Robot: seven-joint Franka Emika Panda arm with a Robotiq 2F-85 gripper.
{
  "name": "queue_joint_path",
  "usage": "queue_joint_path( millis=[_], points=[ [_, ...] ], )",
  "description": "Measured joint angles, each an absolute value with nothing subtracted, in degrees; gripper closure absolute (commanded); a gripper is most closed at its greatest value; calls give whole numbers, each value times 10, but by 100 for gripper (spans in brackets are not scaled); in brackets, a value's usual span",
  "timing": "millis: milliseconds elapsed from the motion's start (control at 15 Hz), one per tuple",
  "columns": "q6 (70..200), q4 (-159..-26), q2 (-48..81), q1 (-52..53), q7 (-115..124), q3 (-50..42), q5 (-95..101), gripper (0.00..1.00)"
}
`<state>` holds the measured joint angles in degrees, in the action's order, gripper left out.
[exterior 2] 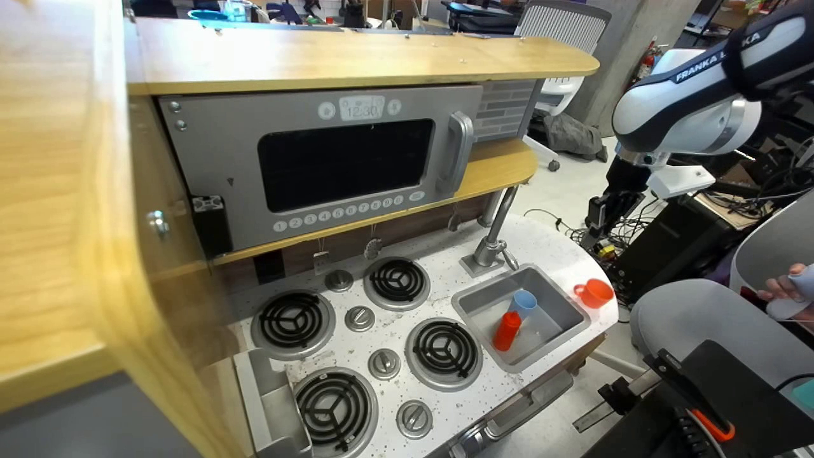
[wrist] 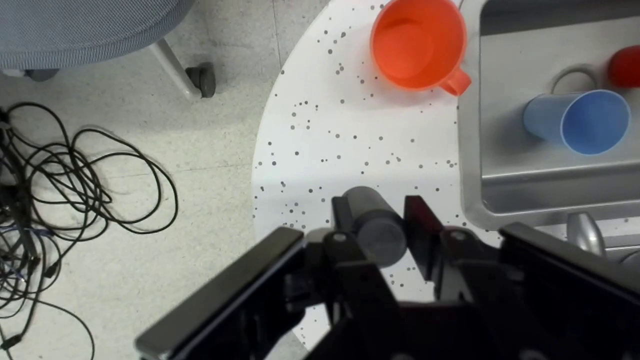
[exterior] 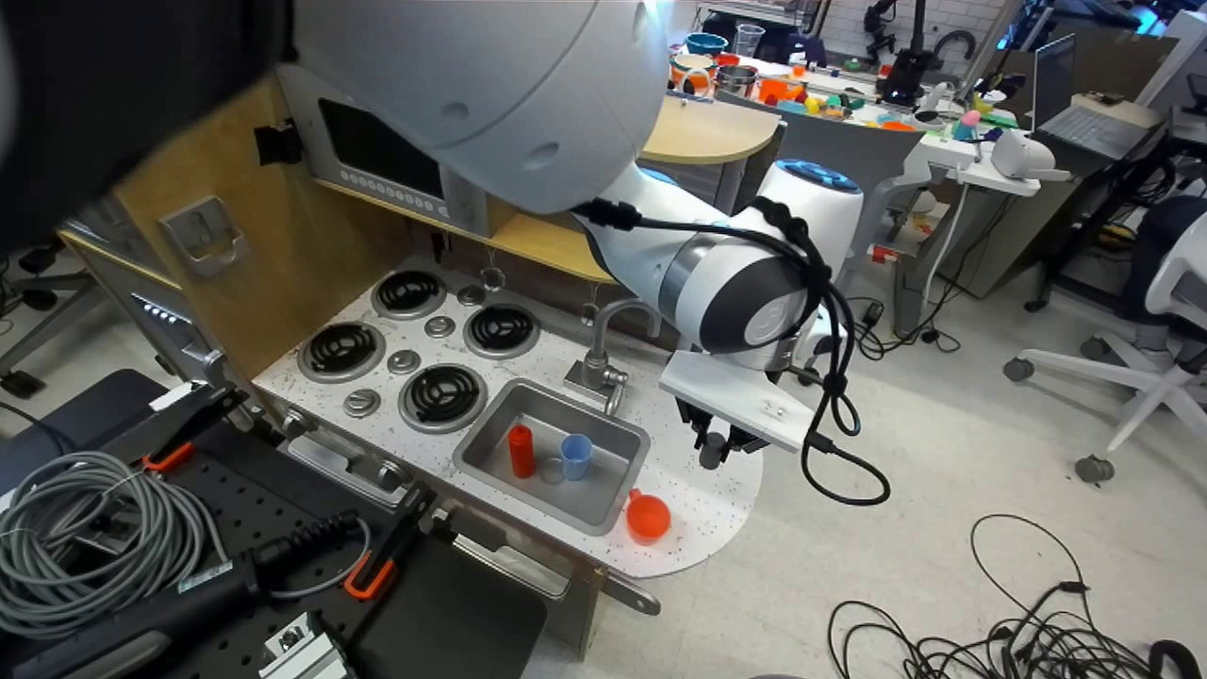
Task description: Remove the grey thing from the red cup and put it on the sink counter
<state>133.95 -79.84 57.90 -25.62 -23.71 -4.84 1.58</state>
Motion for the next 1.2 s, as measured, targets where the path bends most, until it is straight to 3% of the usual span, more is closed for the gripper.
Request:
queue_joint_path(
  millis=[467, 533, 600, 1000, 1200],
  points=[
    [1273, -662, 695, -254, -185, -49, 16, 92],
    [1264, -647, 707, -255, -179, -49, 16, 60],
    [1254, -634, 717, -255, -175, -49, 16, 42],
    [1212, -584, 740, -255, -163, -54, 16, 1],
    [1212, -586, 723, -255, -168, -56, 18, 0]
  ],
)
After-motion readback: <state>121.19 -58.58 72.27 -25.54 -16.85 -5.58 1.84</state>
